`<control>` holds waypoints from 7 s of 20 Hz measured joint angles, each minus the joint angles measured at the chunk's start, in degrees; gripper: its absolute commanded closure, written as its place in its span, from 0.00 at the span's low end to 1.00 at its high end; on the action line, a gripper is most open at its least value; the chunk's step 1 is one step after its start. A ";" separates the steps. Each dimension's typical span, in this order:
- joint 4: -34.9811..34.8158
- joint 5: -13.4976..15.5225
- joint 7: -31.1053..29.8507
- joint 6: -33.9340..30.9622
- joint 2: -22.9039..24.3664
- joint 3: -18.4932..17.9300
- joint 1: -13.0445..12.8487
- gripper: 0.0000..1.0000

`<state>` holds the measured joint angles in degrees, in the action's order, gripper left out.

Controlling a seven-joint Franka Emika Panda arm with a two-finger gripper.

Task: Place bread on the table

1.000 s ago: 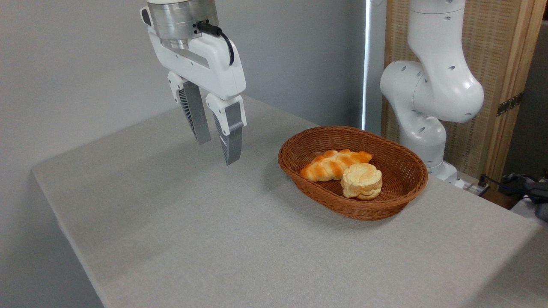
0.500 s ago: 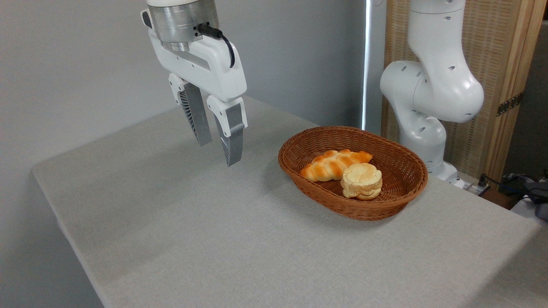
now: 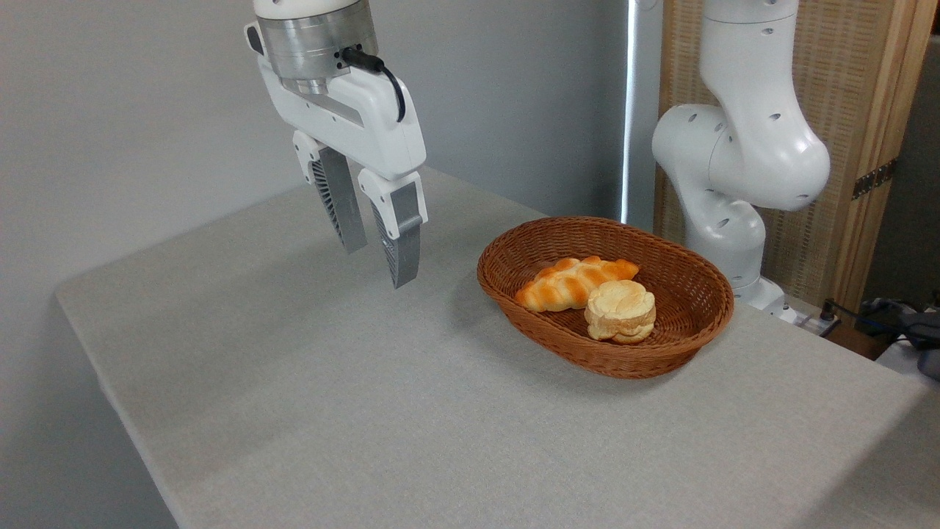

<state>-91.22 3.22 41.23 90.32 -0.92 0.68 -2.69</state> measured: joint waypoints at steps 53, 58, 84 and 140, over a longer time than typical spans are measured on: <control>-56.36 -10.33 7.87 12.00 30.29 -7.78 -22.50 0.61; -56.43 -10.33 7.87 12.00 30.29 -7.79 -22.64 0.61; -37.24 -10.97 12.02 -0.21 29.72 -20.09 -30.63 0.67; -2.88 -2.26 -7.43 4.28 0.65 -4.74 -7.33 0.00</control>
<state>-94.10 0.96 33.80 94.60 -0.27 -4.06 -10.03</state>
